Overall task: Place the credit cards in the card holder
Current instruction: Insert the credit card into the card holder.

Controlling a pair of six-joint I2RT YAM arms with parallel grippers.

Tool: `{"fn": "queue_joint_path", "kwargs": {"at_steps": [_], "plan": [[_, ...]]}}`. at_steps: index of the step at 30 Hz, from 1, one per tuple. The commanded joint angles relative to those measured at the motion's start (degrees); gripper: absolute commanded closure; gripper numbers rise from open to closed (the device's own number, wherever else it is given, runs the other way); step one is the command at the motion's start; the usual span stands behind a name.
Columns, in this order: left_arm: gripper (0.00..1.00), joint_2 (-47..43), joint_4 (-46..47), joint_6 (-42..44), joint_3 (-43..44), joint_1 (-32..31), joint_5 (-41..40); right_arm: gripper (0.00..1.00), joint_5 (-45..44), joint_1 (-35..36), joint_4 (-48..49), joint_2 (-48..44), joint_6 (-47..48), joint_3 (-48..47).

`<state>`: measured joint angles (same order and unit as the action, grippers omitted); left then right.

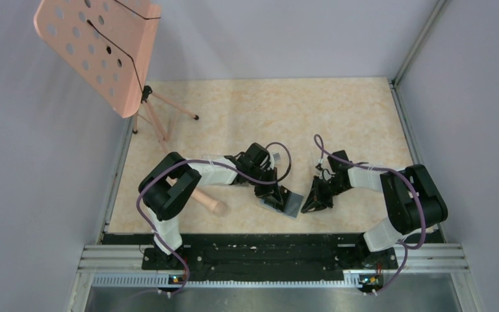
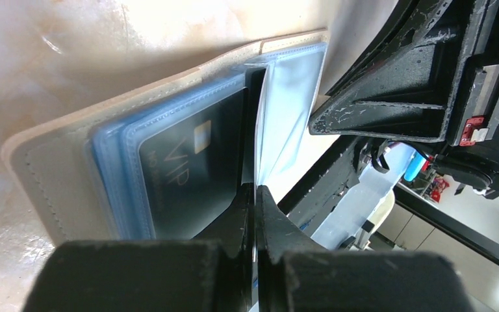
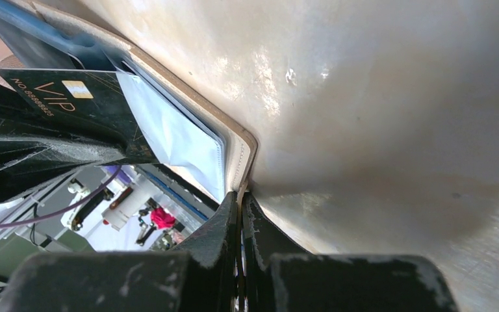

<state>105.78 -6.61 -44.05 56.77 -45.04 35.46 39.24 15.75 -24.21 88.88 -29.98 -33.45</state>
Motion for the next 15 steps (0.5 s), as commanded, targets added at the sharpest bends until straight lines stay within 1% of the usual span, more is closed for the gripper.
{"fn": "queue_joint_path", "kwargs": {"at_steps": [1,2,4,6,7,9,15], "plan": [[1.00,0.1,-3.0,2.5,0.2,-1.4,-0.3,1.00,-10.1,0.4,2.4,0.1,3.0,0.1],[0.96,0.0,-4.8,3.3,1.0,-1.4,-1.0,1.00,-10.0,0.4,2.5,0.2,3.1,0.1],[0.87,-0.1,-8.3,5.1,2.6,-1.6,-3.2,1.00,-9.8,0.4,2.6,0.1,3.1,0.0],[0.73,-0.1,-11.8,6.7,4.5,-1.9,-5.6,1.00,-9.6,0.4,2.6,0.2,3.2,0.0],[0.69,-0.1,-13.4,7.5,5.5,-2.1,-6.4,1.00,-9.6,0.4,2.6,0.1,3.2,0.0],[0.65,0.3,-16.6,8.7,7.6,-2.5,-8.2,1.00,-9.4,0.4,2.6,0.1,3.3,0.0],[0.59,2.1,-24.1,11.8,12.9,-3.6,-13.7,1.00,-9.3,0.4,2.6,0.0,3.4,0.2]]}}
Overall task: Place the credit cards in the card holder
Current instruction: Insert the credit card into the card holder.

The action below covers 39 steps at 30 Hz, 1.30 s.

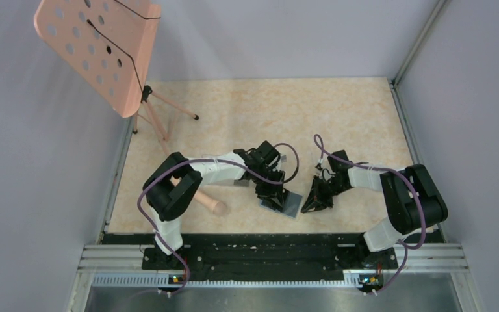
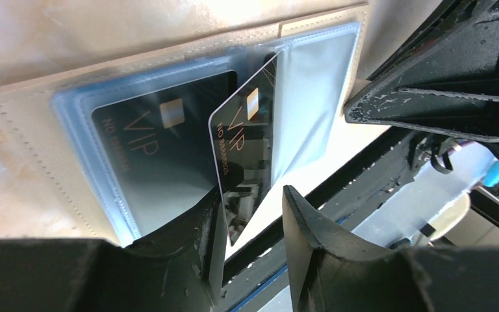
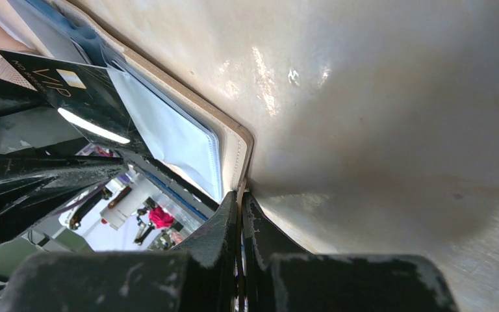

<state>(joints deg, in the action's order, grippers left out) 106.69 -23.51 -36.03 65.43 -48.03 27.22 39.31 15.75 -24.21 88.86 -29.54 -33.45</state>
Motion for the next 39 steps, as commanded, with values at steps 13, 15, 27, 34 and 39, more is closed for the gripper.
{"fn": "queue_joint_path", "kwargs": {"at_steps": [13,15,27,34,39], "plan": [[0.46,3.0,-14.8,5.8,10.0,-3.3,-16.0,1.00,-9.1,0.4,2.8,0.0,3.0,0.4],[0.46,3.3,-15.1,5.5,10.3,-3.4,-17.2,1.00,-9.0,0.3,2.8,0.0,3.0,0.5],[0.60,5.5,-11.4,5.0,11.3,-4.4,-13.2,1.00,-8.4,0.4,2.9,0.0,3.3,0.7],[0.62,6.0,-10.7,4.5,13.5,-6.0,-11.0,1.00,-8.0,0.4,3.1,0.2,3.3,0.3],[0.62,6.4,-8.3,3.1,14.4,-7.4,-8.2,1.00,-7.9,0.4,3.1,0.1,3.3,0.1]]}}
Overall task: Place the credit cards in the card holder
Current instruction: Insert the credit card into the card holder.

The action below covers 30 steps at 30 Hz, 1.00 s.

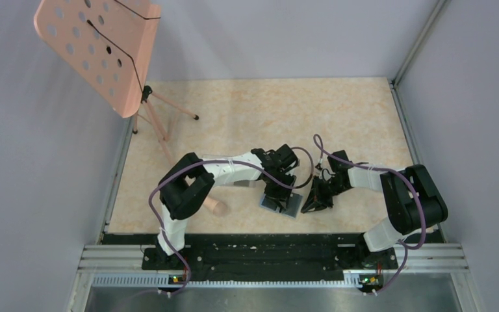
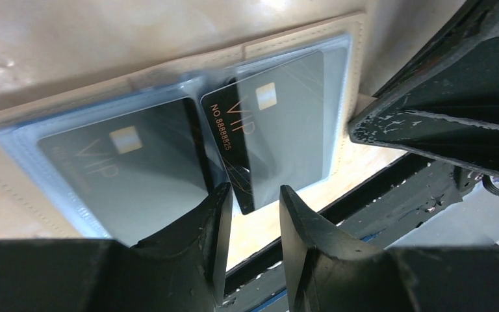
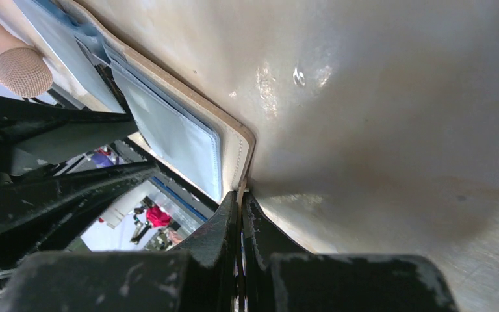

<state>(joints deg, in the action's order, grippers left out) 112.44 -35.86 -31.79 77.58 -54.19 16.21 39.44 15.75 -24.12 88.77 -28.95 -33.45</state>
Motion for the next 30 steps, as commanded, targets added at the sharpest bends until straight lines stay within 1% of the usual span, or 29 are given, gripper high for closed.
{"fn": "queue_joint_path", "kwargs": {"at_steps": [1,6,9,12,14,17,19,22,25,26,30], "plan": [[0.62,0.7,4.6,-1.2,2.4,-1.5,3.5,1.00,-8.0,0.4,2.9,0.2,2.7,0.1],[0.62,0.6,5.5,-0.3,3.3,-2.2,4.5,1.00,-8.2,0.4,2.8,0.0,2.7,0.0],[0.60,-0.4,3.7,0.2,3.2,-2.2,0.8,1.00,-9.1,0.3,1.8,-0.3,3.2,-0.6],[0.53,-2.6,0.6,0.1,2.4,-2.2,-5.8,1.00,-10.6,0.4,0.3,-0.9,3.9,-1.8],[0.49,-5.5,-0.7,-0.4,0.9,-1.9,-9.8,1.00,-11.7,0.4,-0.9,-1.2,4.4,-2.9],[0.42,-10.2,-0.6,-1.9,-3.0,-1.0,-14.3,1.00,-13.5,0.3,-2.6,-1.4,5.4,-4.6],[0.38,-13.4,0.4,-2.9,-7.1,0.2,-15.6,1.00,-14.7,0.3,-3.6,-1.4,6.1,-5.5],[0.33,-17.1,3.1,-4.1,-12.5,2.9,-14.6,1.00,-15.9,0.0,-4.6,-1.5,6.5,-6.2],[0.33,-18.8,7.5,-5.0,-17.4,6.3,-9.2,1.00,-16.2,0.0,-4.7,-1.4,6.5,-6.1],[0.33,-18.9,9.2,-5.3,-18.8,7.3,-6.1,1.00,-16.2,0.0,-4.7,-1.3,6.4,-6.0],[0.33,-17.9,14.8,-6.6,-21.1,8.8,-0.3,1.00,-16.3,0.0,-4.7,-1.4,6.4,-6.0]]}}
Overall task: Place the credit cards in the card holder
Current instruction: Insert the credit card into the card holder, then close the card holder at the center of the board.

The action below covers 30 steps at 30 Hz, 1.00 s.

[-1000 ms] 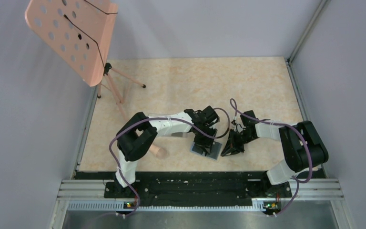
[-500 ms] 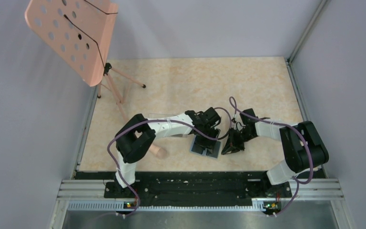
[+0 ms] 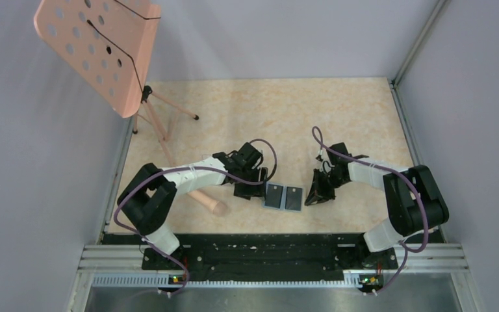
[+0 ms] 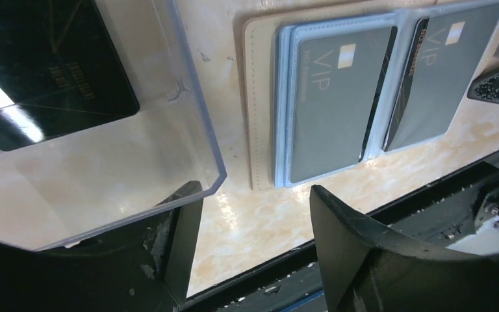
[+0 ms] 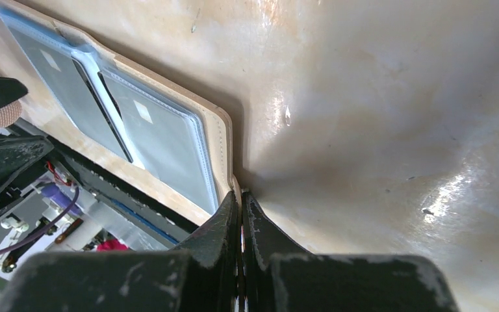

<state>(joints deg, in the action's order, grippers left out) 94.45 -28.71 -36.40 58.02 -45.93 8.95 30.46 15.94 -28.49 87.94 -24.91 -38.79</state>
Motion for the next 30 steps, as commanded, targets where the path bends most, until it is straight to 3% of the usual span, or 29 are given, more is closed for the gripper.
{"fn": "queue_joint_path", "kwargs": {"at_steps": [1,9,15,25,30], "plan": [[0.33,0.8,8.2,-2.4,-1.5,0.6,7.5,1.00,-7.3,-0.2,-0.3,-0.5,2.4,-0.6],[0.34,6.3,13.3,-6.6,-1.6,0.8,10.9,1.00,-7.2,-0.3,-0.3,-0.5,2.3,-0.6],[0.40,5.3,17.0,-7.9,-2.3,0.8,13.2,1.00,-6.9,-0.2,-0.2,-0.5,2.4,-0.6],[0.39,-0.6,5.2,-4.6,0.5,-0.3,-2.5,1.00,-11.8,-1.5,-1.9,-4.7,0.9,-0.8],[0.37,1.3,4.6,-4.1,2.2,-0.8,-3.9,1.00,-13.1,-3.0,-2.8,-5.2,0.8,-1.1]]}}
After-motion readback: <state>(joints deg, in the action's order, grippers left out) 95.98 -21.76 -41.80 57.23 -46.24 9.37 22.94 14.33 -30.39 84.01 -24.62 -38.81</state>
